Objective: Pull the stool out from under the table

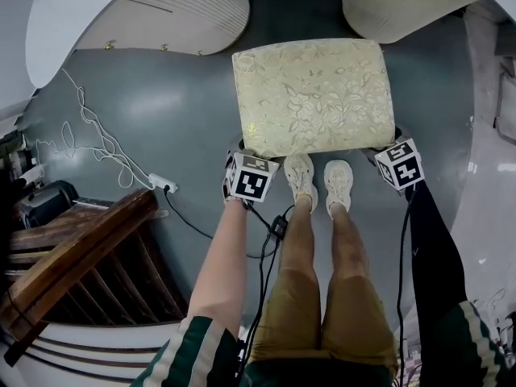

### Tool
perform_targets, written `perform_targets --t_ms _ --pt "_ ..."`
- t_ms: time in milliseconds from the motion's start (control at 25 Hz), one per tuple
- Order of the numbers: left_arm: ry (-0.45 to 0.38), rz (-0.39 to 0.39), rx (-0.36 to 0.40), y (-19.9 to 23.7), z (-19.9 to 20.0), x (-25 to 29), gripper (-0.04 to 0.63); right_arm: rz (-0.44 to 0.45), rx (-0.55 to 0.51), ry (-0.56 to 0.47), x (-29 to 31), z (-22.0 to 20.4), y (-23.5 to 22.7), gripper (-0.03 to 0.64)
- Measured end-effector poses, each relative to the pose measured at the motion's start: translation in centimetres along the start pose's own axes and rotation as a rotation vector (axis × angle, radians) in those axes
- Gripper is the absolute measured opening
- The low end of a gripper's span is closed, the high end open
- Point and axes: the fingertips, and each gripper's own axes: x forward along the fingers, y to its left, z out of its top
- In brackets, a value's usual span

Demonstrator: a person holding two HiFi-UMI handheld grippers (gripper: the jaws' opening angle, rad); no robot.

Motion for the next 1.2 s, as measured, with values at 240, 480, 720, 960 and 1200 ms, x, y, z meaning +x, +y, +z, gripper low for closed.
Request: perform_targets --t_ms 240,480,720,960,1200 --pt "-0.014 0.016 0.001 -0.1 -0.2 0.4 0.443 -0.015 -0.021 -0.02 0.5 0.0 -0.4 0.426" --pt "0.013 -0.009 0.023 0.4 -0.3 1.0 0.443 -0.034 0.007 -0.004 0.7 -0.4 0.1 0.426" --pt "-0.008 0.001 0.029 0.5 -0.1 1.4 0.443 -0.052 -0.003 -0.027 0.9 -0.3 -0.3 0.426" --pt "-0.012 -0.002 0.025 0.4 -0.2 1.1 0.443 -0.051 -0.008 -0.022 0.7 -0.2 -0.2 0.426" --pt "0.001 -0.001 0.051 0.9 -0.2 1.3 0.443 -0.052 0.022 0.0 1.3 -0.7 0.2 0.426"
